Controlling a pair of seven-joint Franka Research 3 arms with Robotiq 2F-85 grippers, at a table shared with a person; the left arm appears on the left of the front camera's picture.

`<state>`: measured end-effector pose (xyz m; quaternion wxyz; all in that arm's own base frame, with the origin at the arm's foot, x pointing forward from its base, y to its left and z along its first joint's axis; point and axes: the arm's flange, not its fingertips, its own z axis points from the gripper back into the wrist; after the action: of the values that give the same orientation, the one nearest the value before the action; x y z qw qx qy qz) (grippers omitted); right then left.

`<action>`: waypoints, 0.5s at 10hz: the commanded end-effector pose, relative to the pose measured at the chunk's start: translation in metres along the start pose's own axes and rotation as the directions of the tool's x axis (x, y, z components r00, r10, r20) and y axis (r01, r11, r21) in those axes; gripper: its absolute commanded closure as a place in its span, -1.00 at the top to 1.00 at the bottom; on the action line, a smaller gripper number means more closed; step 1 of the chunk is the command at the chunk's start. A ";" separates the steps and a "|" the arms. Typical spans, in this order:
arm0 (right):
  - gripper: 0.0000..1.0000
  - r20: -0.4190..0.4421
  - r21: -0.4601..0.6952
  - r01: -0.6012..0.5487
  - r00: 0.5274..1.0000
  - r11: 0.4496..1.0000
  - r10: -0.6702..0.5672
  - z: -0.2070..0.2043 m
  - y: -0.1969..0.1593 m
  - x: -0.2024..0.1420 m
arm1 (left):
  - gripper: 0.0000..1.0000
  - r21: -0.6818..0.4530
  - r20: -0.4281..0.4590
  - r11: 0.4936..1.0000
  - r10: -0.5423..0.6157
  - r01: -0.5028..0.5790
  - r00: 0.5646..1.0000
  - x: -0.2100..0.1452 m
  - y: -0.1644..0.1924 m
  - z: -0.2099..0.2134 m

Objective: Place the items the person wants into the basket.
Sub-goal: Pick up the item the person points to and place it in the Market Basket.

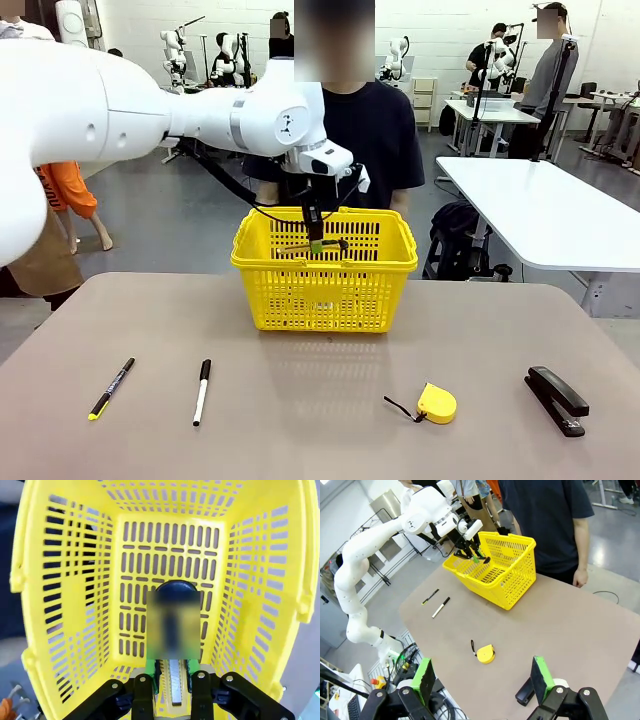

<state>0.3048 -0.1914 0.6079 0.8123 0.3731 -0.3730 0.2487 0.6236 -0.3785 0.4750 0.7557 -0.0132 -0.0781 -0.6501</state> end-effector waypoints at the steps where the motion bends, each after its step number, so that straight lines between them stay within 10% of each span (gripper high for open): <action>1: 1.00 0.026 0.015 -0.014 1.000 1.000 0.014 -0.001 -0.001 0.002 | -0.45 0.007 -0.025 1.000 0.008 -0.008 1.000 0.018 0.021 -0.005; 4: 1.00 0.026 0.015 -0.014 1.000 1.000 0.014 -0.001 -0.001 0.002 | -0.45 -0.004 -0.044 1.000 0.025 -0.025 0.999 0.023 0.026 -0.017; 5: 1.00 0.026 0.015 -0.014 1.000 1.000 0.014 -0.001 -0.001 0.002 | 0.05 -0.004 -0.049 1.000 0.029 -0.029 0.998 0.023 0.026 -0.018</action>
<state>0.3048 -0.1914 0.6079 0.8122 0.3731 -0.3730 0.2488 0.6411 -0.3886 0.4521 0.7582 -0.0151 -0.0666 -0.6484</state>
